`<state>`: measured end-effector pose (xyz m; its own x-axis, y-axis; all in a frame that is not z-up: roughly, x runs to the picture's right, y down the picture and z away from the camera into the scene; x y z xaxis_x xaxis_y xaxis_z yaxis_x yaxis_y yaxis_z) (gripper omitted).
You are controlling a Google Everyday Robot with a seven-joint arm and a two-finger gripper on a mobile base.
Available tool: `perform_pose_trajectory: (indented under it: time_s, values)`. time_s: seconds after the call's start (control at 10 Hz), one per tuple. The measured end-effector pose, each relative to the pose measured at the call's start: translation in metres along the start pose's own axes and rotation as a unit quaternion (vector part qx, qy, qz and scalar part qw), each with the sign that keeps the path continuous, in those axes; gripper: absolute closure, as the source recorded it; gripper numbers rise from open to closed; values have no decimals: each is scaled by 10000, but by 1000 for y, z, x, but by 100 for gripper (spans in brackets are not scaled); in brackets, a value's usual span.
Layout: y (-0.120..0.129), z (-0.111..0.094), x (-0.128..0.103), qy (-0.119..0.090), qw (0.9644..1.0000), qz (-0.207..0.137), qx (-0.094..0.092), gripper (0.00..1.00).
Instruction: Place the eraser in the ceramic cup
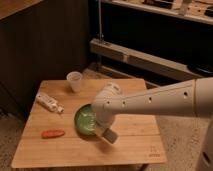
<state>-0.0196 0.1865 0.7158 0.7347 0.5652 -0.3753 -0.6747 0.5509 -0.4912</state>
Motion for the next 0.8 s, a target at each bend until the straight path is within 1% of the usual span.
perform_pose_trajectory:
  time_s: [0.1,0.2,0.3,0.5,0.7,0.8]
  values:
    - [-13,-5,-6,-23,10000,14,53,94]
    - [-31,-11,-15,-54,9999,0,103,99]
    - [-45,-17,-27,-135,9999,-11,96,100]
    - [-76,-38,-55,-254,9996,-50,60,100]
    - [-92,-54,-103,-485,9986,-224,32,100]
    - [-98,-58,-126,-569,9979,-306,7,100]
